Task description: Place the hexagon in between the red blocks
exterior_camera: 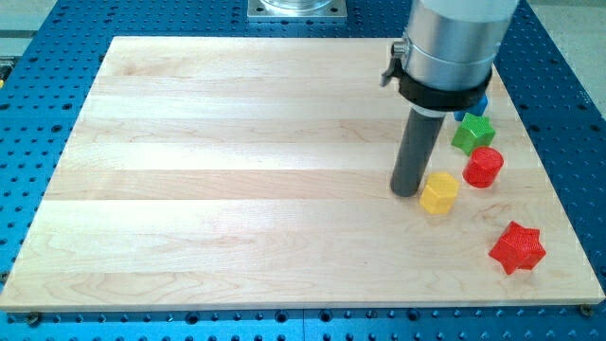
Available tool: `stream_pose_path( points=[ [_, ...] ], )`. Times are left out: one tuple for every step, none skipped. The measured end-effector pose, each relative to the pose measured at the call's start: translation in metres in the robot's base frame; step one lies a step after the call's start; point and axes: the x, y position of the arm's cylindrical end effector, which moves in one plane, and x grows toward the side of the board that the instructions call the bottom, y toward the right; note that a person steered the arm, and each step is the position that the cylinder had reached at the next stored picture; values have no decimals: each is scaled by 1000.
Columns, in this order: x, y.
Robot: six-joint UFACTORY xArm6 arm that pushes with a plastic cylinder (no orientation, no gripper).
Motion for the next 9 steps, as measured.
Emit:
stream_pose_path(
  points=[
    [7,-1],
    [-1,-1],
    [-10,0],
    [-15,0],
    [-15,0],
    [-5,9],
    [11,21],
    [17,11],
    [42,2]
  ],
)
